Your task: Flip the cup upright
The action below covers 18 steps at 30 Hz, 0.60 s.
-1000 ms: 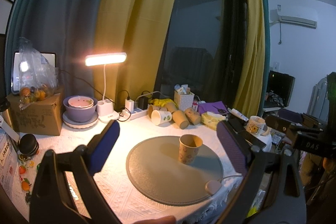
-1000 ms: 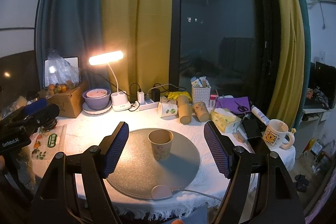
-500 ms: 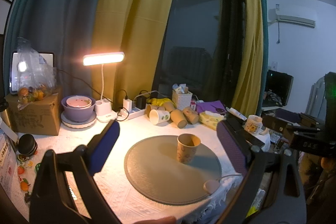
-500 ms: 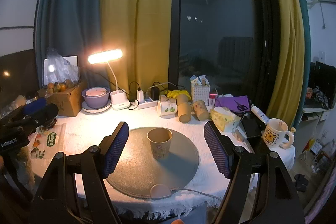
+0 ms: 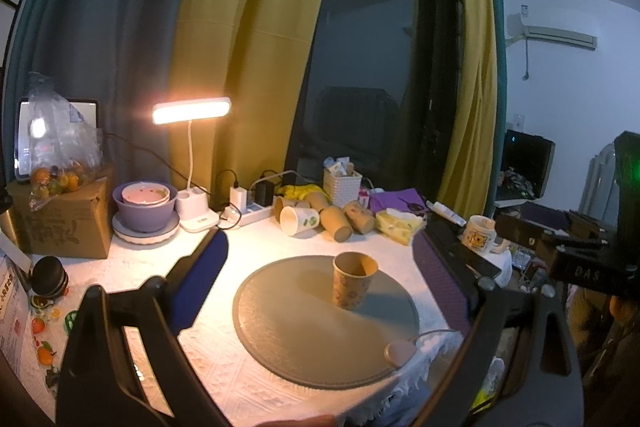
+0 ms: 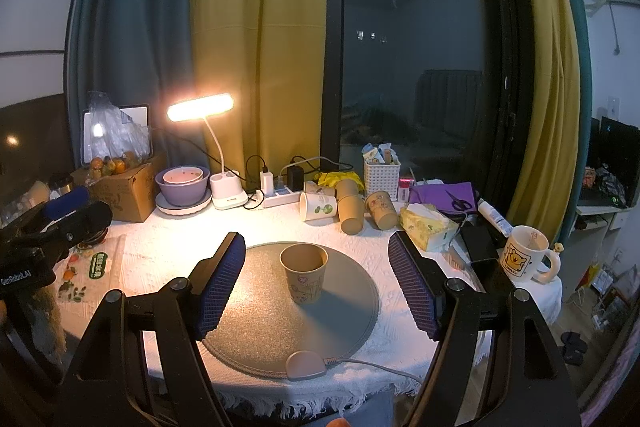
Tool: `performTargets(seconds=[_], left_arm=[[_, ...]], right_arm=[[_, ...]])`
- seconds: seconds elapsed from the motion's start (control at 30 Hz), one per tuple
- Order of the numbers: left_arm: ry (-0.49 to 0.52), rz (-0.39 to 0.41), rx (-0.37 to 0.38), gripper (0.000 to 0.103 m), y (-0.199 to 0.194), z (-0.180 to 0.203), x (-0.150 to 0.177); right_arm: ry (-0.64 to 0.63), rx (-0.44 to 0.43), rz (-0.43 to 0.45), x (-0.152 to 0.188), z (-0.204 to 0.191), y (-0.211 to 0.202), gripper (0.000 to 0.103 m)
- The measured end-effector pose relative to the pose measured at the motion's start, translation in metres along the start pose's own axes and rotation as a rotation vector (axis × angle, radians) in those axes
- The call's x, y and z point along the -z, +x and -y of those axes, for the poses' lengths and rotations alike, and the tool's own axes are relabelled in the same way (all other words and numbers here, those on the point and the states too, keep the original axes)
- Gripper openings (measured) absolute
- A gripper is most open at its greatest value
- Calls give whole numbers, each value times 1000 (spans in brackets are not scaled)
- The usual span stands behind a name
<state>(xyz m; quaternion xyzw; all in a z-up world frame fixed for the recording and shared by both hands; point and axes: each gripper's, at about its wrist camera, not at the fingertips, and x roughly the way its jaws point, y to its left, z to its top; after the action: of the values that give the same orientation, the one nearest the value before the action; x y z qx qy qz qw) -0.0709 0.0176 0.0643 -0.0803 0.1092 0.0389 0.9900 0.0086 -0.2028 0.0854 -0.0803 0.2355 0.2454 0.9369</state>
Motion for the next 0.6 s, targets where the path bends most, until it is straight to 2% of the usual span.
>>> performTargets(seconds=[0.6], left_arm=[[-1, 0, 1, 94, 0, 1, 0]], right_arm=[[0, 1, -1, 0, 0, 0, 77]])
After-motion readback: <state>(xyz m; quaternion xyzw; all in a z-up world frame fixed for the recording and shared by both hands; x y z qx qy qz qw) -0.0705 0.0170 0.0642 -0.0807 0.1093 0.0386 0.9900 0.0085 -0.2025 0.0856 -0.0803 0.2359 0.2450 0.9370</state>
